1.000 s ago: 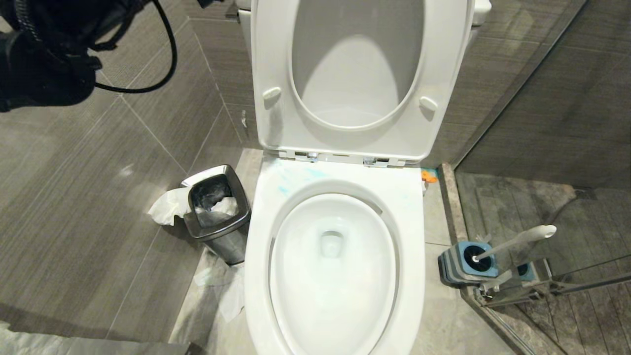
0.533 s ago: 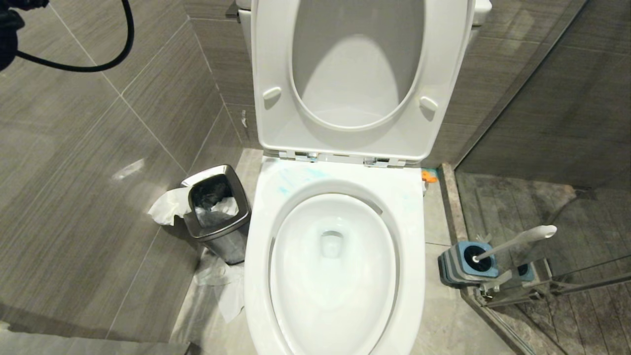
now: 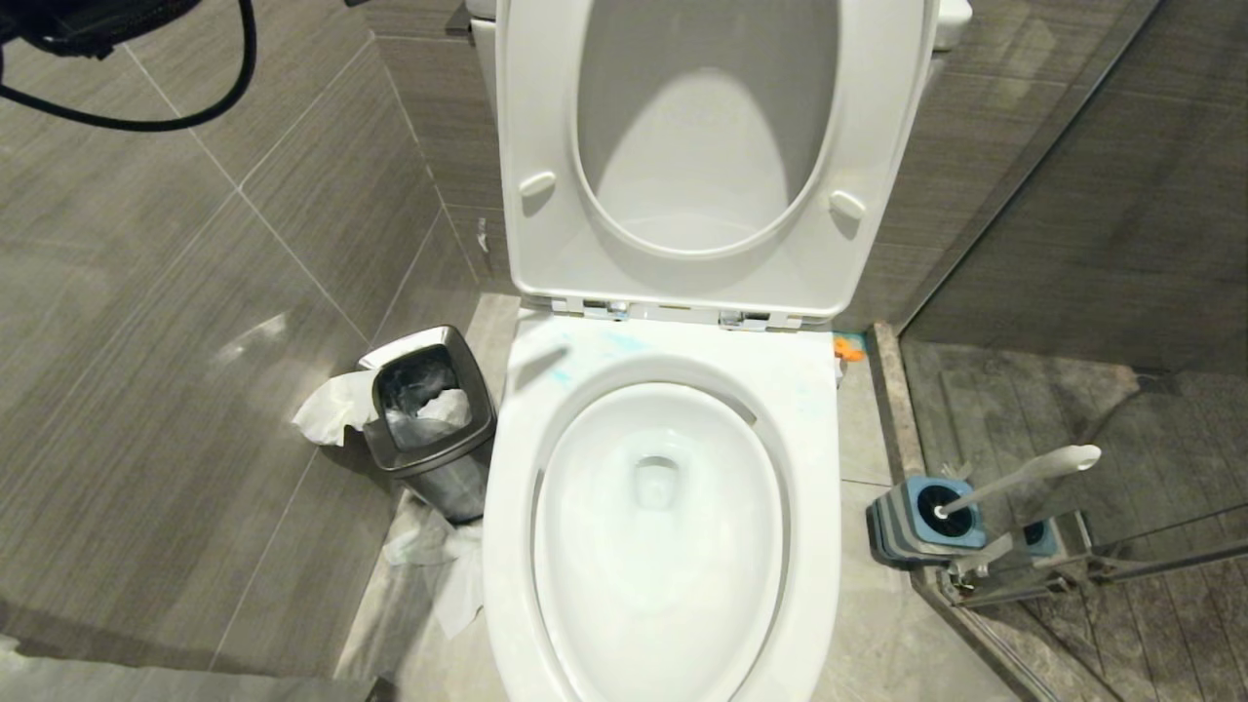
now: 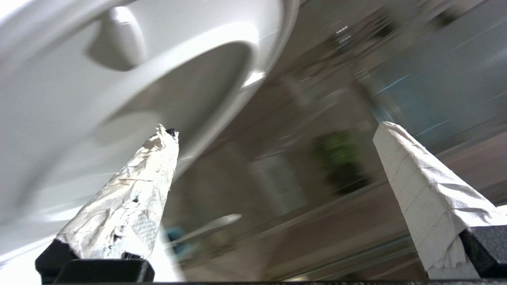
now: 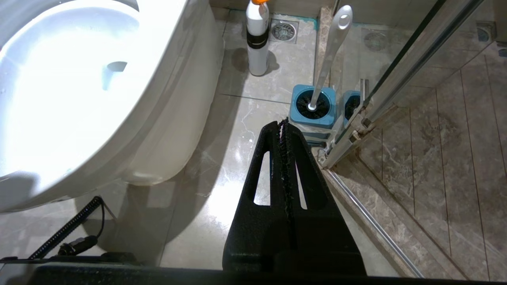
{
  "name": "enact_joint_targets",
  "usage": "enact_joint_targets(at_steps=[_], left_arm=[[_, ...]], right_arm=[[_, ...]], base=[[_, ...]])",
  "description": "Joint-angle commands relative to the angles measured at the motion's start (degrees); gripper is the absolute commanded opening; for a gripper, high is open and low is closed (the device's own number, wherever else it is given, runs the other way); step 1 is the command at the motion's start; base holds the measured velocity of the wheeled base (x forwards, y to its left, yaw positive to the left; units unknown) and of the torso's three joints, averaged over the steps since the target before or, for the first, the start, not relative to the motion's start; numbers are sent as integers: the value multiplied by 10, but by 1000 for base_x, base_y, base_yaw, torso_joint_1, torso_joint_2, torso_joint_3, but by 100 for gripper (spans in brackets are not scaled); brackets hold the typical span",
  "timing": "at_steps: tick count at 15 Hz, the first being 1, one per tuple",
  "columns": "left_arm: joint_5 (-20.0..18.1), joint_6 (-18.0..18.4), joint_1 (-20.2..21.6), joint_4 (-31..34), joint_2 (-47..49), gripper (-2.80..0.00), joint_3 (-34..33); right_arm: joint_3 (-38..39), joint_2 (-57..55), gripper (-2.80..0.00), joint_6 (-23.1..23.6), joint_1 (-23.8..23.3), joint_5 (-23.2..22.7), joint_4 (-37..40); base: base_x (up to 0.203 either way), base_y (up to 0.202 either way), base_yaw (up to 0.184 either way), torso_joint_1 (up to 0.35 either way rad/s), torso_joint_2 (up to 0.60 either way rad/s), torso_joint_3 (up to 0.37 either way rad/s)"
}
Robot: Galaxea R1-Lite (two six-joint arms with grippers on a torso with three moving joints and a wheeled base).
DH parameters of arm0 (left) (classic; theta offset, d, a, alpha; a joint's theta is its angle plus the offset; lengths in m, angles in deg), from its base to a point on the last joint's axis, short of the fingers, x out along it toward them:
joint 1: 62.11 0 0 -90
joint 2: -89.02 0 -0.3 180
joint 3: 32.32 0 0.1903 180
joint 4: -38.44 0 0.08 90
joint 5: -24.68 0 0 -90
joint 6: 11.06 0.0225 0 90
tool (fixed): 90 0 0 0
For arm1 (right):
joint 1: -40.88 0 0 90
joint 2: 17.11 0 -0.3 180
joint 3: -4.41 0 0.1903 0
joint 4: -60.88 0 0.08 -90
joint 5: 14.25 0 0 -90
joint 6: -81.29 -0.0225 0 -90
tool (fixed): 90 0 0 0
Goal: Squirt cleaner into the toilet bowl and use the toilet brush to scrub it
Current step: Pour in the cleaning agent
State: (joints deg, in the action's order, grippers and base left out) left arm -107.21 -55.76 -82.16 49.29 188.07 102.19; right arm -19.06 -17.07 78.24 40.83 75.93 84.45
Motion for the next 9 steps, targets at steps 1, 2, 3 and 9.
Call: enact_joint_targets(at_steps=[1, 2, 3, 9], left_arm=[[32, 166, -3, 81, -27, 0, 2], [55, 193, -3, 97, -34, 0, 2], [80, 227, -3, 113, -43, 0, 2], [268, 396, -24, 253, -108, 0, 4]], right_arm=[[0, 0, -280, 0, 0, 0, 0], [0, 0, -280, 0, 0, 0, 1], [0, 0, -280, 0, 0, 0, 1], [0, 0, -280, 0, 0, 0, 0]], base=[[0, 0, 0, 0, 0, 0], [0, 0, 0, 0, 0, 0], [0, 0, 0, 0, 0, 0], [0, 0, 0, 0, 0, 0]])
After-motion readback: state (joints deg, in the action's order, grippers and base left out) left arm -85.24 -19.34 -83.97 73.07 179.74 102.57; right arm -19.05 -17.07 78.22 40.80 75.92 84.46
